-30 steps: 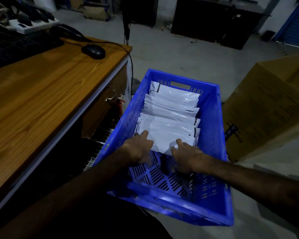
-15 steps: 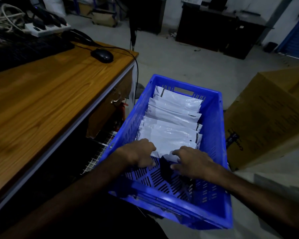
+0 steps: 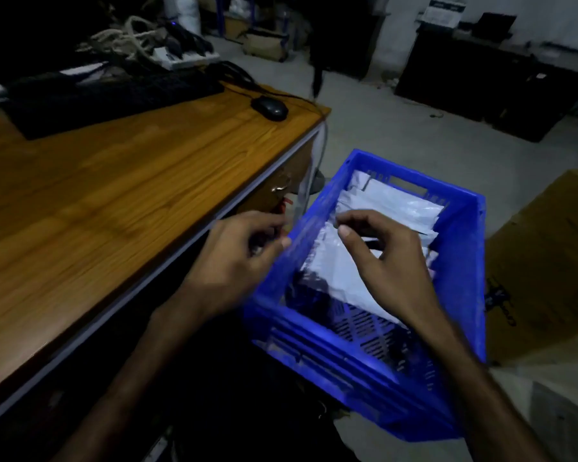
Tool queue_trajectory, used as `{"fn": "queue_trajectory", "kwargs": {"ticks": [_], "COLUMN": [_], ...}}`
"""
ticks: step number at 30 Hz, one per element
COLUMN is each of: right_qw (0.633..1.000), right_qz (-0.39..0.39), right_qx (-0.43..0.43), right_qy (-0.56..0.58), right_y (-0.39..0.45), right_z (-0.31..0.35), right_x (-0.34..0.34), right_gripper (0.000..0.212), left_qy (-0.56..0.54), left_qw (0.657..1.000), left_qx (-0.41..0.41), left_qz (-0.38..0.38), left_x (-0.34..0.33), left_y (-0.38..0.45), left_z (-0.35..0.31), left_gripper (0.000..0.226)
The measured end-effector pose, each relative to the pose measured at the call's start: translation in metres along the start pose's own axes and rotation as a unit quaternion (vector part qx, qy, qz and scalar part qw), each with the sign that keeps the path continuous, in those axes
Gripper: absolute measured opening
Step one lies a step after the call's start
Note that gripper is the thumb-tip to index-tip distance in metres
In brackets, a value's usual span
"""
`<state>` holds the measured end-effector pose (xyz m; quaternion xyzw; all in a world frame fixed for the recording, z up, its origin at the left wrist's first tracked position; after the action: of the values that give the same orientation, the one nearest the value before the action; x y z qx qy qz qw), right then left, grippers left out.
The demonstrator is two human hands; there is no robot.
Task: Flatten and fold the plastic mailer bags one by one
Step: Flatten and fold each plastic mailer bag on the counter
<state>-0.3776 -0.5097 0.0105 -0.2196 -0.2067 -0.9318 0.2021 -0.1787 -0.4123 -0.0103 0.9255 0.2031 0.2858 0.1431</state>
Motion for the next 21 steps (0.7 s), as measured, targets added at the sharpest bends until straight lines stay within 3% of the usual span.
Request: {"fn": "queue_trajectory", "kwargs": {"ticks": [4, 7, 14, 21], "right_qw": [0.987, 0.958, 0.858, 0.751], "right_qz": [0.07, 0.16, 0.355, 0.486], "right_qx": [0.108, 0.166, 0.261, 0.343], "right_qy": [0.093, 0.172, 0.265, 0.285], "right_y": [-0.005, -0.017, -0.093, -0.183], "right_z": [0.078, 0.134, 0.25, 0.341], "right_x": [-0.065, -0.129, -0.272, -0.382], "right_gripper": [0.016, 0.017, 0.017, 0.019], "left_qy": [0.032, 0.092, 0.267, 0.36], "left_qw": [0.991, 0.963, 0.83, 0.718], "left_qx": [0.037, 0.085, 0.201, 0.267], "left_qz": [-0.127, -0.237, -0.446, -0.533], "left_x": [0.096, 0.168, 0.282, 0.347], "left_y": [-0.065, -0.14, -0.324, -0.436], "left_z": [0.009, 0.009, -0.021, -0.034], "left_gripper": [0.027, 0.024, 0.023, 0.021]}}
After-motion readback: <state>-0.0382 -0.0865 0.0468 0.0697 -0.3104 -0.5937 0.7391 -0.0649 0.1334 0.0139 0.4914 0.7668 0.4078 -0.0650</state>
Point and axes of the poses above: each hand's wrist, its own y-axis towards the middle knuckle, its own x-axis out of the back of the hand, z = x × y, the point moved 5 cm from there along y, towards the middle knuckle, and after that the axes turned 3 degrees about -x, right-handed, at the moved point
